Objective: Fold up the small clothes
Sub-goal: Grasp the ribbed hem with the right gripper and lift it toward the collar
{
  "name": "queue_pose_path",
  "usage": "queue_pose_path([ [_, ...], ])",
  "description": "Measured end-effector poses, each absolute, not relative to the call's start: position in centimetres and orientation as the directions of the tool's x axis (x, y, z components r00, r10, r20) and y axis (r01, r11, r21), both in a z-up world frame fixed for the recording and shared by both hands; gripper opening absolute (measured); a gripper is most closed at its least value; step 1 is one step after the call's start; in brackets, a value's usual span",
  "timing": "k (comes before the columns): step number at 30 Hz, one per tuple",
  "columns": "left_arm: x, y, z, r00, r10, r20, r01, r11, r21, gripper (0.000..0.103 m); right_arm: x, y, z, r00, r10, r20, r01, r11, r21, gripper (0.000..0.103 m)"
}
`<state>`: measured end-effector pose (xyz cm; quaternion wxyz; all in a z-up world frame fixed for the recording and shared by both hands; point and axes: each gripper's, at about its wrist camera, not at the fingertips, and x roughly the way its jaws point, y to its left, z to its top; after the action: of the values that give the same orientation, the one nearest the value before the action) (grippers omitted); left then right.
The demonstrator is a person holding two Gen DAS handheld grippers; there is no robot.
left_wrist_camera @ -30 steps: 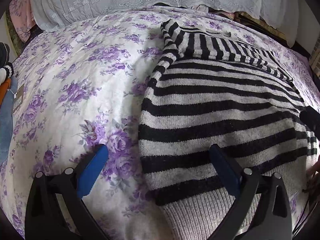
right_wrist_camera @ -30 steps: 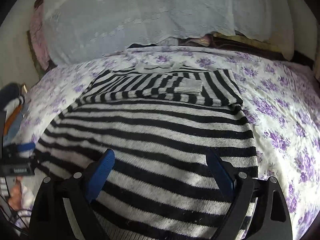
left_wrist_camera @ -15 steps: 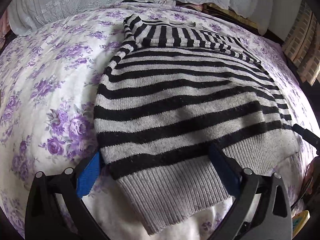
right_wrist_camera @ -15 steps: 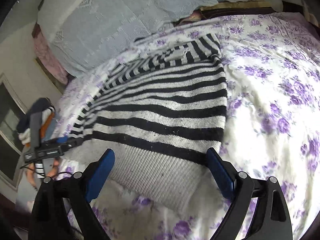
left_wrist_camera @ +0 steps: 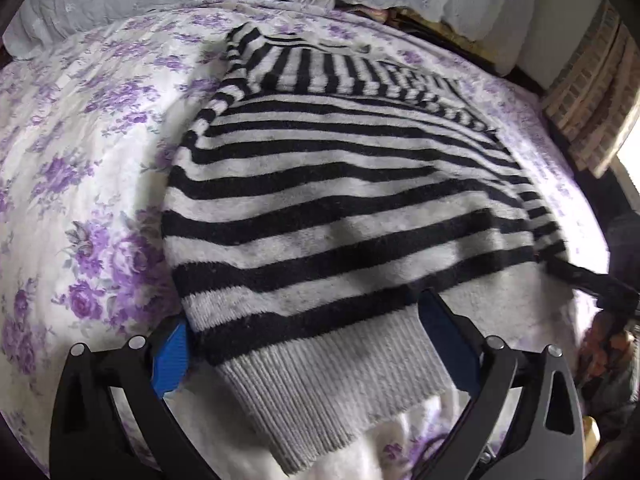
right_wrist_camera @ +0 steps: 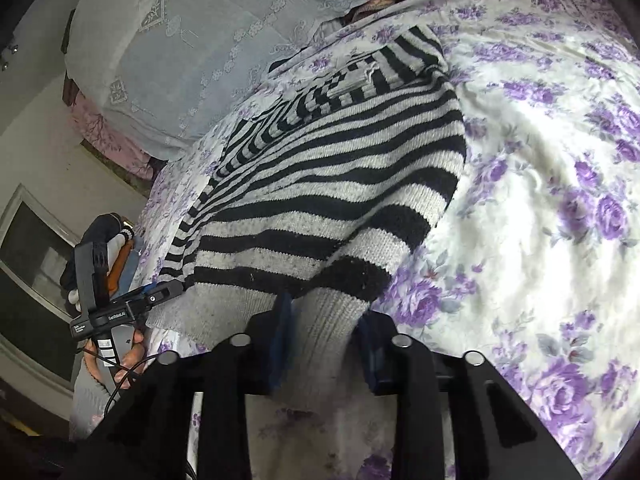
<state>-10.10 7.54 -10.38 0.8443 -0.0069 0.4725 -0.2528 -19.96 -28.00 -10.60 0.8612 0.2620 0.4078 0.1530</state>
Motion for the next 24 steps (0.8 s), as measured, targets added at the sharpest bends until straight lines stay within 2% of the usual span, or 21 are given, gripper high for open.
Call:
queue_pose_path([
  [6,-10.3,9.6,-10.8,0.393,-0.506,-0.768,0.407,0.845,-0.348,0.068,-20.3,-28.8,-11.2,0.614,0.513,-0.6,-0.046,0.782,0.621,0.028],
  [8,-9.9,10.4,-10.8,0.383,-0.537,-0.751,0.39,0.831,-0.396,0.067,-20.2,-28.8,-11.3,0.612,0.519,-0.596,-0.049,0.778,0.627,0.029],
  [11,-9.8,10.2,-10.9,0.386,-0.537,-0.75,0.393,0.831,-0.393,0.065,-20.2,-29.0,-11.4,0.614,0.525,-0.59,-0.048,0.771,0.635,0.028],
  [14,-10.4,9.9,-10.8,0.373,-0.554,-0.744,0.41,0.818,-0.403,0.038,-20.3,-28.9,-11.3,0.615,0.515,-0.597,-0.056,0.784,0.619,0.025],
  [15,-10.6,9.7,-10.9,0.361,-0.564,-0.743,0.418,0.81,-0.411,0.025,-20.3,-28.8,-11.2,0.615,0.509,-0.602,-0.059,0.791,0.609,0.024],
  [16,-10.9,9.6,-11.0,0.351,-0.567,-0.745,0.427,0.805,-0.412,0.022,-20.3,-28.6,-11.2,0.615,0.505,-0.606,-0.062,0.797,0.601,0.022],
  [20,-11.3,8.3,-10.9,0.365,-0.53,-0.765,0.457,0.818,-0.35,0.022,-20.3,-28.5,-11.0,0.619,0.503,-0.603,-0.07,0.8,0.596,0.017],
  [22,-11.4,7.9,-10.3,0.392,-0.514,-0.763,0.472,0.824,-0.313,0.012,-20.4,-28.4,-10.4,0.632,0.499,-0.593,-0.086,0.805,0.586,0.016],
  [24,-11.4,7.6,-9.3,0.424,-0.515,-0.745,0.491,0.822,-0.289,0.01,-20.4,-28.4,-9.6,0.644,0.503,-0.576,-0.103,0.803,0.587,0.015],
])
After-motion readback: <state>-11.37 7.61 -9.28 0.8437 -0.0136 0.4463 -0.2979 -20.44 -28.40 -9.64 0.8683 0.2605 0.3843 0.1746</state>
